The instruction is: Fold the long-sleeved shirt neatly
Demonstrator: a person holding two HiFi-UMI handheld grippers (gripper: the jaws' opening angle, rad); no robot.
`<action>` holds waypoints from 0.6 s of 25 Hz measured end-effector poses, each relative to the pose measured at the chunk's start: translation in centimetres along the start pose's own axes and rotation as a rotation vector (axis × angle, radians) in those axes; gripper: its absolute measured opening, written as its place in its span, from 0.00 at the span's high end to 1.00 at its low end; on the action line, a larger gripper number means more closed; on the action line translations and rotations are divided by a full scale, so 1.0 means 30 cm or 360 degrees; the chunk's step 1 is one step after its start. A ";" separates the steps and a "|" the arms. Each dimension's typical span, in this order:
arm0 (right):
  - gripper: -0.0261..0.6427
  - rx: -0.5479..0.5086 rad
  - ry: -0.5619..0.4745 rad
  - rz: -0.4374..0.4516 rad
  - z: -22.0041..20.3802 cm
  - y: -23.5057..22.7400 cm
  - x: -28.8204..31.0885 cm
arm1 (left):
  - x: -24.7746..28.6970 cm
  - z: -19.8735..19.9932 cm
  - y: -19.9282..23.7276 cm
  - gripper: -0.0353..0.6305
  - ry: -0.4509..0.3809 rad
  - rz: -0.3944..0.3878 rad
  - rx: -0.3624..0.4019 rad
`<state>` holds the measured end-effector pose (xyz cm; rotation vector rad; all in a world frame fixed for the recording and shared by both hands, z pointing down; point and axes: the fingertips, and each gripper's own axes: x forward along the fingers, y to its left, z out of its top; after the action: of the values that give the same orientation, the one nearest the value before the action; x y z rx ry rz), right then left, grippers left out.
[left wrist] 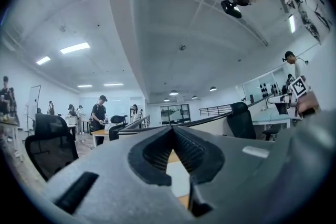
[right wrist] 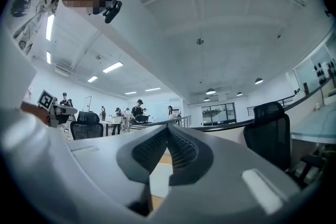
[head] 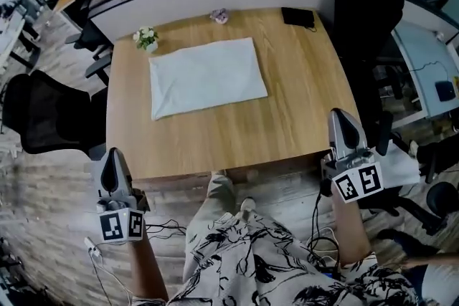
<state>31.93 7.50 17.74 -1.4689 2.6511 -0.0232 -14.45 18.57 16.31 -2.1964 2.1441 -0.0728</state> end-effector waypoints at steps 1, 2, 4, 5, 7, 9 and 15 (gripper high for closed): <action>0.95 -0.0006 -0.0014 0.0004 0.018 0.012 -0.021 | -0.035 0.013 -0.006 0.95 0.0007 0.0009 0.0020; 0.95 -0.0015 -0.0024 0.0001 0.037 0.026 -0.043 | -0.068 0.022 -0.004 0.95 0.0018 0.0028 0.0034; 0.95 -0.0028 -0.0046 -0.0010 0.075 0.055 -0.086 | -0.127 0.031 0.026 0.94 0.0044 0.0089 0.0029; 0.95 -0.0032 -0.0057 -0.0012 0.091 0.073 -0.106 | -0.156 0.033 0.047 0.94 0.0050 0.0123 0.0009; 0.95 -0.0052 -0.0071 -0.0005 0.109 0.115 -0.140 | -0.210 0.031 0.091 0.94 0.0049 0.0182 -0.0041; 0.95 -0.0088 -0.0073 -0.0001 0.116 0.157 -0.167 | -0.253 0.017 0.126 0.94 0.0059 0.0218 -0.0065; 0.95 -0.0138 -0.0093 -0.0022 0.117 0.250 -0.183 | -0.325 0.009 0.174 0.94 0.0018 0.0184 -0.0057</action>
<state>28.86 16.27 14.23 -1.4894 2.6264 0.1326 -19.88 28.20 15.75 -2.0899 2.2905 -0.0407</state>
